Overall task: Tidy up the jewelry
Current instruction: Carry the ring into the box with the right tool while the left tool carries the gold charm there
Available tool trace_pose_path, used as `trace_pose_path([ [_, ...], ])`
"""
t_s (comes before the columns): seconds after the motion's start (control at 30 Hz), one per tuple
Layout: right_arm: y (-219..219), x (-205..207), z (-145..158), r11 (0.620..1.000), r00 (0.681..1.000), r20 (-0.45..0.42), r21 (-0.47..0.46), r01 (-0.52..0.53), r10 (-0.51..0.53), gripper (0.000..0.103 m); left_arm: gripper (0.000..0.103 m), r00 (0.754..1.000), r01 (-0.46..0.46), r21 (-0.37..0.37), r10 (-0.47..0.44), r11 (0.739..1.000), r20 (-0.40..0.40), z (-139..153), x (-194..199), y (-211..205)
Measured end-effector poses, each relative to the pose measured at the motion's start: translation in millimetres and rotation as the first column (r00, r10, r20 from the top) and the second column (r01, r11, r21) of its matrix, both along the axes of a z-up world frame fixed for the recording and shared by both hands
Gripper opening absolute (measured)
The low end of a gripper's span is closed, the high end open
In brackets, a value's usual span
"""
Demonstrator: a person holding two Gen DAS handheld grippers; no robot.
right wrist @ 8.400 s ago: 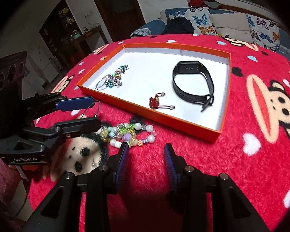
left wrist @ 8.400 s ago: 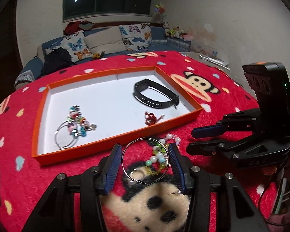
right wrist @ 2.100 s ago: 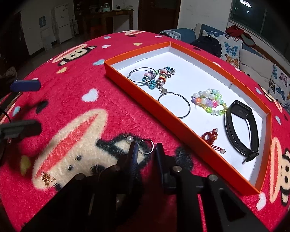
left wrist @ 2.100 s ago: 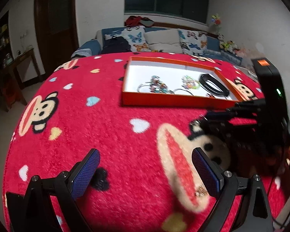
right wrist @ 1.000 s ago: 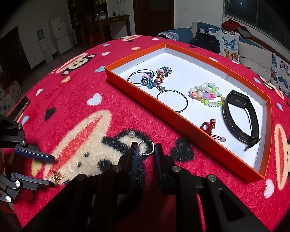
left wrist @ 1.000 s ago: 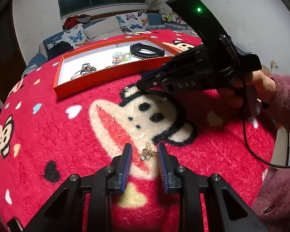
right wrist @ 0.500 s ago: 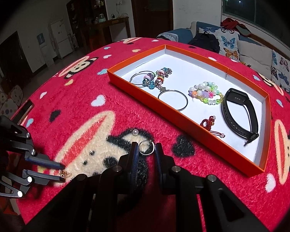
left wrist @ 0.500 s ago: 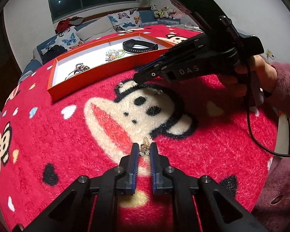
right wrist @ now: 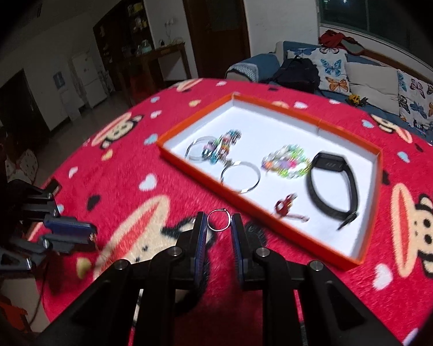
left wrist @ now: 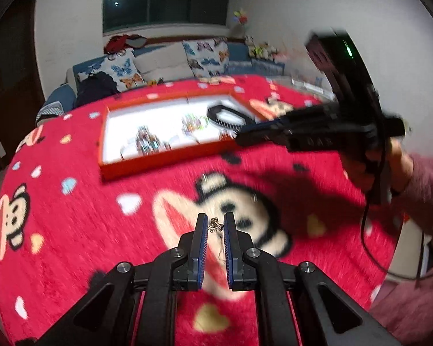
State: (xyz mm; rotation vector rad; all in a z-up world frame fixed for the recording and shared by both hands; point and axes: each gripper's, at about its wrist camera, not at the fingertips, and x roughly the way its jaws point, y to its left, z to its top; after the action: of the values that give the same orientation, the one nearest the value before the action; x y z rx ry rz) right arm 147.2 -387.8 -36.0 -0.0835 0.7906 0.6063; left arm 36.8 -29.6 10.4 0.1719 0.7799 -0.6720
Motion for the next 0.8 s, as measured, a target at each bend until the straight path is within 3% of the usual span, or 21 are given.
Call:
trace_pose_path([
  [0.3, -14, 21, 20, 0.998, 0.998, 0.035, 0.028, 0.052, -0.053, 0.019, 0.011, 0.993, -0.018, -0.059, 0.025, 0.998, 0.118, 69, 39, 1],
  [0.8, -26, 55, 28, 0.994, 0.996, 0.029, 0.073, 0.081, -0.083, 0.019, 0.011, 0.967, -0.005, -0.066, 0.022, 0.998, 0.253, 165, 116, -24],
])
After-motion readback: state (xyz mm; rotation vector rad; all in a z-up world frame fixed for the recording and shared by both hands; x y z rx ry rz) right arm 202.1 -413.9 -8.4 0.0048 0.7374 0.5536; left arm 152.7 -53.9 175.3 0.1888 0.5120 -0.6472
